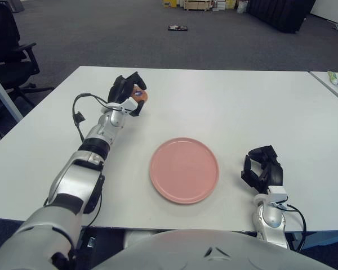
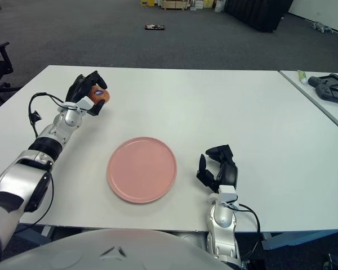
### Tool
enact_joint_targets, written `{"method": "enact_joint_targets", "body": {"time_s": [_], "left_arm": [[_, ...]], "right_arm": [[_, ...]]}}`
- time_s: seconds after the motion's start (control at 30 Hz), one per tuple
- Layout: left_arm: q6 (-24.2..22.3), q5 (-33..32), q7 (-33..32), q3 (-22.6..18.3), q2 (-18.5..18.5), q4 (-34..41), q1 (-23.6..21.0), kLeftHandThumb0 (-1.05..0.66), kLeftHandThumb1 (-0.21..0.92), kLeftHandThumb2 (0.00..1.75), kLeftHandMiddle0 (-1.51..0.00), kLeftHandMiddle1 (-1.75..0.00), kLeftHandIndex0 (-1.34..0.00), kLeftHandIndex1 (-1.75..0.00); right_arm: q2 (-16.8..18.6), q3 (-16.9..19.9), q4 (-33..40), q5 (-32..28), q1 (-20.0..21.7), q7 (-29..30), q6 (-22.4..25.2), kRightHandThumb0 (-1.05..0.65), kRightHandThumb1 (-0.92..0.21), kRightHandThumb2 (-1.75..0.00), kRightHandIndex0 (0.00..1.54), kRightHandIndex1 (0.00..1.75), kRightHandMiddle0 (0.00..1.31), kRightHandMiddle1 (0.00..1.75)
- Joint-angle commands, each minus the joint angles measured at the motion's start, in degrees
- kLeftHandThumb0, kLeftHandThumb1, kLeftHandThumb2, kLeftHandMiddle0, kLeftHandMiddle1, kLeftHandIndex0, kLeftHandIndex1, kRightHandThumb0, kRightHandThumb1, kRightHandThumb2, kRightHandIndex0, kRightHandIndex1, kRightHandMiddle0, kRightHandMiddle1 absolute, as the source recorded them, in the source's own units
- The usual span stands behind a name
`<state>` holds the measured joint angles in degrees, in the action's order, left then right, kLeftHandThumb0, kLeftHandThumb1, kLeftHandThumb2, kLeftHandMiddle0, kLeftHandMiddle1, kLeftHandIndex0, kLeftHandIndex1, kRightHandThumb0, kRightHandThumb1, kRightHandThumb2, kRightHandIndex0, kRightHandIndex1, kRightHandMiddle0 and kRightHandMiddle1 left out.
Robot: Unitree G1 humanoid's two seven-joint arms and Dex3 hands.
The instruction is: Put the apple into the plate.
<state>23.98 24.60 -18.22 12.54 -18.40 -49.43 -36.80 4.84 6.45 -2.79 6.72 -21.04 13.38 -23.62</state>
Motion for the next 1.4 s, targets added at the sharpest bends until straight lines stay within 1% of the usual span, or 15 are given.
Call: {"method": "enact_joint_targets", "body": {"time_s": [0.0,0.03,0.17,0.3,0.33,0.47,0.53,0.67,0.8,0.83,1.0,1.17,1.37], "left_arm": [[0.47,-0.51,0.70,-0.64,0.05,6.04,2.12,0.00,0.14,1.51,-0.75,-1.69,-0.53,-1.75],[0.43,-0.47,0.85,-0.72,0.14,7.36,2.64,0.00,0.16,1.49,-0.72,-1.70,-0.51,-1.75],[0.34,-1.05,2.59,-1.22,0.19,12.14,4.76,0.00,0.19,1.47,-0.69,-1.73,-0.49,-1.75],[0.20,-1.48,4.19,-1.73,0.10,17.61,7.56,0.00,0.19,1.47,-0.69,-1.74,-0.49,-1.75],[-0.12,-1.80,4.99,-1.88,0.13,20.36,8.98,0.00,0.19,1.47,-0.69,-1.74,-0.49,-1.75],[-1.40,-2.88,7.77,-1.88,1.26,31.01,14.31,0.00,0.12,1.53,-0.78,-1.68,-0.54,-1.75],[-1.84,-2.90,8.59,-1.51,1.93,34.59,16.13,0.00,0.08,1.56,-0.82,-1.64,-0.57,-1.75],[-2.23,-2.71,10.55,-0.42,3.03,39.76,18.74,0.00,0.04,1.60,-0.87,-1.61,-0.60,-1.75],[-1.62,-2.66,13.06,0.37,3.23,42.09,19.96,0.00,0.01,1.62,-0.90,-1.58,-0.62,-1.75],[-0.76,-2.33,14.15,1.38,3.06,42.99,20.80,0.00,-0.02,1.64,-0.92,-1.58,-0.64,-1.75],[2.78,-1.72,17.88,4.84,2.60,46.81,24.40,0.00,-0.02,1.65,-0.92,-1.57,-0.64,-1.75],[4.09,-3.81,23.87,6.52,1.03,49.75,26.17,0.00,-0.01,1.64,-0.92,-1.57,-0.64,-1.75],[4.91,-6.99,30.26,7.37,-0.30,50.66,26.72,0.00,0.01,1.62,-0.90,-1.59,-0.62,-1.75]], "right_arm": [[-0.22,-0.18,-0.28,0.70,0.15,0.35,0.95,-0.40,-0.63,-0.93,0.63,1.58,0.38,1.75],[-0.20,-0.20,-0.23,0.75,0.14,0.36,1.03,-0.40,-0.63,-0.93,0.62,1.58,0.38,1.75],[0.00,-0.29,0.08,0.91,0.02,0.48,1.40,-0.39,-0.63,-0.93,0.62,1.57,0.38,1.75],[0.16,-0.46,0.54,1.00,-0.21,0.63,1.69,-0.39,-0.64,-0.91,0.62,1.56,0.37,1.75],[0.18,-0.49,0.66,0.98,-0.26,0.62,1.87,-0.39,-0.64,-0.91,0.62,1.56,0.37,1.75],[0.32,-0.56,0.96,1.01,-0.38,0.76,2.23,-0.39,-0.64,-0.91,0.61,1.55,0.37,1.75],[0.35,-0.59,1.00,1.08,-0.41,0.87,2.12,-0.39,-0.64,-0.91,0.61,1.55,0.37,1.75],[0.31,-0.64,0.92,1.05,-0.40,0.92,1.74,-0.39,-0.65,-0.91,0.62,1.56,0.37,1.75],[0.21,-0.69,0.74,0.79,-0.32,0.78,1.48,-0.39,-0.65,-0.91,0.62,1.56,0.37,1.75],[0.16,-0.71,0.67,0.65,-0.31,0.64,1.47,-0.39,-0.64,-0.91,0.63,1.56,0.37,1.75],[0.11,-0.74,0.64,-0.07,-0.35,0.01,1.56,-0.39,-0.64,-0.91,0.63,1.57,0.37,1.75],[0.24,-0.71,0.57,-0.39,-0.36,-0.21,1.36,-0.39,-0.64,-0.91,0.61,1.56,0.37,1.75],[0.39,-0.63,0.71,0.20,-0.37,0.20,1.66,-0.39,-0.64,-0.91,0.60,1.55,0.37,1.75]]}}
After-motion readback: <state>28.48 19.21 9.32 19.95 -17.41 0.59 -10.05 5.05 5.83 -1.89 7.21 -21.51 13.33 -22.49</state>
